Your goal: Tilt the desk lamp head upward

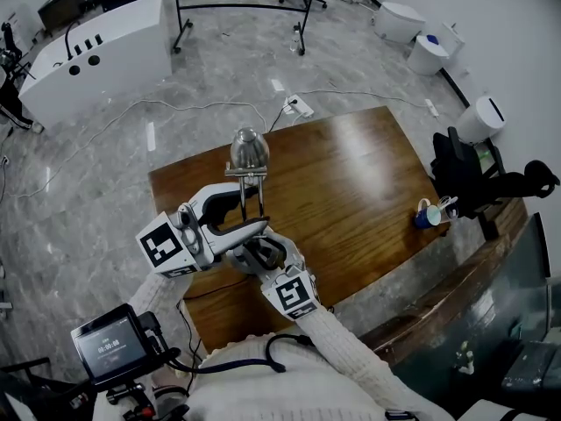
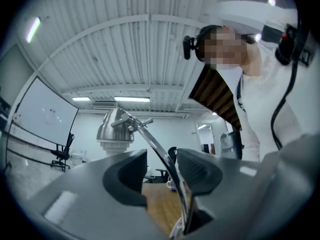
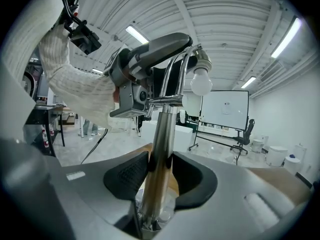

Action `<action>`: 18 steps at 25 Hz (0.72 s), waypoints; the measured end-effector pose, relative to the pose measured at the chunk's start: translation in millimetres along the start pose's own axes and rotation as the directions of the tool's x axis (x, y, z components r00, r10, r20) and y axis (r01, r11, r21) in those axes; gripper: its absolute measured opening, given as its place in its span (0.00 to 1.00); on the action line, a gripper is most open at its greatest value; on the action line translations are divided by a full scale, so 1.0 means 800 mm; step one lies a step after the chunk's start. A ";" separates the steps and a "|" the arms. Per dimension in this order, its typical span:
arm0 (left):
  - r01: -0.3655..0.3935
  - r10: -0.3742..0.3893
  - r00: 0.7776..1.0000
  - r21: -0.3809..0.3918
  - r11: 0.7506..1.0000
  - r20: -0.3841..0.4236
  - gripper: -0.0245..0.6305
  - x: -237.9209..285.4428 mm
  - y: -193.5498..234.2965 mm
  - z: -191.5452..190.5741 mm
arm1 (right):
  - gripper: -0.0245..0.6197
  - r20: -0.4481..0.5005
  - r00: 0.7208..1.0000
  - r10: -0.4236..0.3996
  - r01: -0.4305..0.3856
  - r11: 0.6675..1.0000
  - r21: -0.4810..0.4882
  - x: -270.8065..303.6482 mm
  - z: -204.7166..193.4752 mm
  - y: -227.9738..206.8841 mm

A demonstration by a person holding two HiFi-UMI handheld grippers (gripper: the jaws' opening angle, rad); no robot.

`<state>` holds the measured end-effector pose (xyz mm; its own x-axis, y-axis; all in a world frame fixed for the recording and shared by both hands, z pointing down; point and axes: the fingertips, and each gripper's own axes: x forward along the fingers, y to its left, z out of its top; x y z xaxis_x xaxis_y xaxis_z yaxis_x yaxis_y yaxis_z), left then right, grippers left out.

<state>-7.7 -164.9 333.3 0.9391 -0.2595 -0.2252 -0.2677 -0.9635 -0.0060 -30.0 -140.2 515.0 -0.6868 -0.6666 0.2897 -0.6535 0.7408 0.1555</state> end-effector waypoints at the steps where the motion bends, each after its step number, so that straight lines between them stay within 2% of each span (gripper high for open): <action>1: -0.009 0.009 1.000 -0.044 0.999 -0.002 0.31 -0.002 0.005 -0.002 | 0.26 0.000 1.000 0.003 -0.003 1.000 0.003 0.001 0.000 0.000; 3: -0.018 0.017 1.000 -0.135 0.991 -0.010 0.33 -0.008 0.015 -0.010 | 0.26 -0.003 1.000 0.004 -0.004 1.000 0.012 0.003 -0.002 -0.001; 6: -0.036 0.037 0.999 -0.265 0.964 -0.003 0.35 -0.023 0.020 -0.018 | 0.29 0.011 1.000 0.002 -0.003 0.999 0.039 -0.001 0.001 -0.005; 9: -0.095 0.099 0.995 -0.293 0.951 -0.002 0.36 -0.040 0.016 -0.017 | 0.34 0.025 1.000 0.010 -0.011 0.998 0.054 -0.015 0.006 -0.011; 12: -0.190 0.205 0.979 -0.307 0.933 0.017 0.36 -0.067 0.008 -0.015 | 0.35 0.039 0.999 0.007 -0.010 0.998 0.063 -0.033 0.007 -0.017; 14: -0.292 0.311 0.950 -0.296 0.909 0.016 0.36 -0.091 -0.001 -0.018 | 0.35 0.049 0.999 -0.008 0.005 0.997 0.078 -0.049 0.008 -0.022; 15: -0.355 0.371 0.928 -0.279 0.892 0.007 0.35 -0.103 -0.006 -0.022 | 0.34 0.059 0.998 -0.023 0.017 0.996 0.089 -0.059 0.010 -0.025; 17: -0.483 0.489 0.871 -0.232 0.844 -0.037 0.30 -0.121 -0.019 -0.036 | 0.23 0.084 0.995 -0.057 0.048 0.994 0.103 -0.079 0.018 -0.031; 18: -0.540 0.538 0.840 -0.209 0.815 -0.074 0.22 -0.127 -0.027 -0.047 | 0.17 0.089 0.993 -0.073 0.063 0.992 0.106 -0.088 0.023 -0.031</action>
<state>-89.4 -120.4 393.1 0.6608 -0.7408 -0.1207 -0.6805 -0.6591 0.3200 28.6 -113.3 473.8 -0.6632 -0.7233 0.1926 -0.7254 0.6845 0.0728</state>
